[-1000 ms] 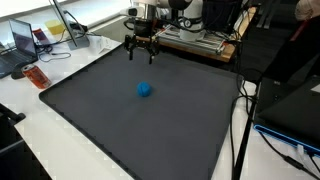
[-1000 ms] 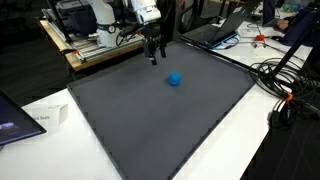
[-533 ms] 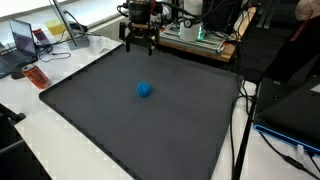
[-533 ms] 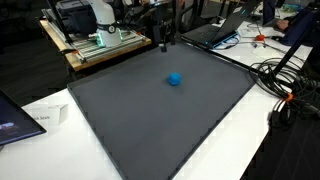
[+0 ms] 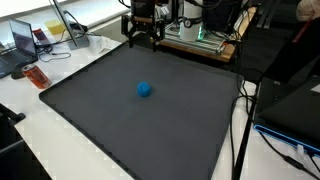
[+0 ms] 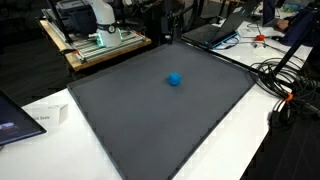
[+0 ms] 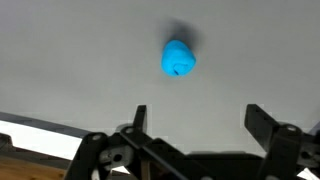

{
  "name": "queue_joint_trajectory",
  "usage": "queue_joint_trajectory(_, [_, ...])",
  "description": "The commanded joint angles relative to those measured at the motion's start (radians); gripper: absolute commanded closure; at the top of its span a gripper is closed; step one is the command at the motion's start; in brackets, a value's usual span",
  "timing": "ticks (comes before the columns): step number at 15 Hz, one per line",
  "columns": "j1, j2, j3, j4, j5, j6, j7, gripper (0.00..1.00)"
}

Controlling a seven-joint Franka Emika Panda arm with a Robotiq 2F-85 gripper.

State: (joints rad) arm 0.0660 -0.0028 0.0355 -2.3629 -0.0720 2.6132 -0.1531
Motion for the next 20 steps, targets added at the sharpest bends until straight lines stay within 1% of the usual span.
queue_joint_trajectory(1, [-0.006,0.000,0.006,0.001,0.000,-0.003,0.000,0.00])
queue_joint_trajectory(2, [-0.010,0.024,0.002,0.032,-0.004,-0.044,0.012,0.00])
queue_joint_trajectory(3, [-0.008,0.052,0.004,0.062,0.041,-0.062,-0.019,0.00])
queue_joint_trajectory(4, [-0.009,0.072,0.004,0.082,0.042,-0.081,-0.004,0.00])
queue_joint_trajectory(5, [-0.008,0.093,0.007,0.103,0.061,-0.101,-0.017,0.00])
queue_joint_trajectory(9, [-0.011,0.195,0.006,0.186,0.048,-0.149,0.031,0.00])
queue_joint_trajectory(14, [-0.019,0.310,0.021,0.255,0.102,-0.148,0.022,0.00])
queue_joint_trajectory(15, [-0.012,0.333,0.013,0.269,0.086,-0.148,0.052,0.00])
queue_joint_trajectory(17, [-0.010,0.372,0.010,0.294,0.083,-0.153,0.072,0.00])
queue_joint_trajectory(20, [-0.016,0.418,0.017,0.315,0.097,-0.140,0.078,0.00])
